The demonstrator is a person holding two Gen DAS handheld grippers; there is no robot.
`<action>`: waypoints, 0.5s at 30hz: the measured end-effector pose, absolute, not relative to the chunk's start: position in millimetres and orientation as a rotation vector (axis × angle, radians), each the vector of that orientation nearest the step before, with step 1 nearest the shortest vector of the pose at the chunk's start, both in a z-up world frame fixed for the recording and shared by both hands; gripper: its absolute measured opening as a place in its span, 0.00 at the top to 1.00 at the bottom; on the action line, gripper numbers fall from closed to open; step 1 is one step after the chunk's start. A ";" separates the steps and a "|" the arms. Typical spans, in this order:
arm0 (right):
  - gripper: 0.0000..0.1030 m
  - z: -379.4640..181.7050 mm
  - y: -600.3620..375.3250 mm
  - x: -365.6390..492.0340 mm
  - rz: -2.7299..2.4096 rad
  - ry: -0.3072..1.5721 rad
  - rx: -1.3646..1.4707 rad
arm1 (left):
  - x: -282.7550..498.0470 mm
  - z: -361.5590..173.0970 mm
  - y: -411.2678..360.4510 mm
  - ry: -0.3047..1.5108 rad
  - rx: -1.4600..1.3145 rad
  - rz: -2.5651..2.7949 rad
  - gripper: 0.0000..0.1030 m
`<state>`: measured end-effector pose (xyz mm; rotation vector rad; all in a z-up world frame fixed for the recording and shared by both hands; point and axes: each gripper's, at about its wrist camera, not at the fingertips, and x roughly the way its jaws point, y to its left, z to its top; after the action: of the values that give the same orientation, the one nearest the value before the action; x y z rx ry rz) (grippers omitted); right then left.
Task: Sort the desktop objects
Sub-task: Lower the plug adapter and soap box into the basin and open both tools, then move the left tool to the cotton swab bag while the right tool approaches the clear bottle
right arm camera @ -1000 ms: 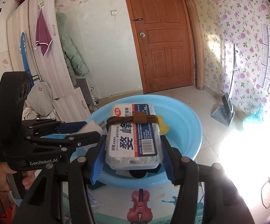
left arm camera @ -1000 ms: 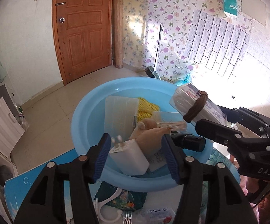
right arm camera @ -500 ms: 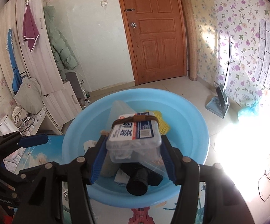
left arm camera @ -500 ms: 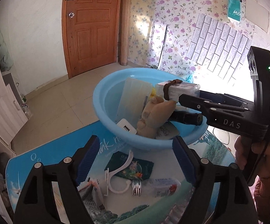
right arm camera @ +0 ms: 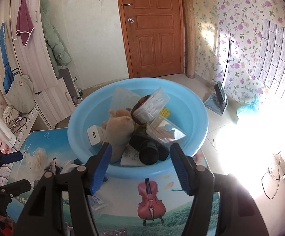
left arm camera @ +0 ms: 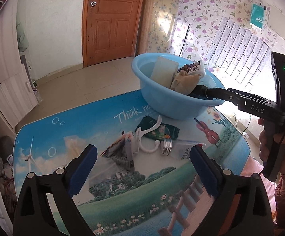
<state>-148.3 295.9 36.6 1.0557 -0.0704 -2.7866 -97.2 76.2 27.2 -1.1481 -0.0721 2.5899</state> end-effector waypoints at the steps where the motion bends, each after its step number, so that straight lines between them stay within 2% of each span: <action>1: 0.40 35.6 293.2 -144.7 -2.781 -0.066 1.059 | -93.7 25.8 72.3 -0.070 -1.150 2.595 0.05; 15: 0.40 19.5 266.2 -108.5 -2.715 -0.006 1.087 | -65.4 -21.2 35.4 -0.095 -1.283 2.621 0.05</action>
<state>-108.5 266.2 19.5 1.0866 -0.0063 -2.7152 -65.4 35.4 -21.2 -1.2825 -0.0949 2.6212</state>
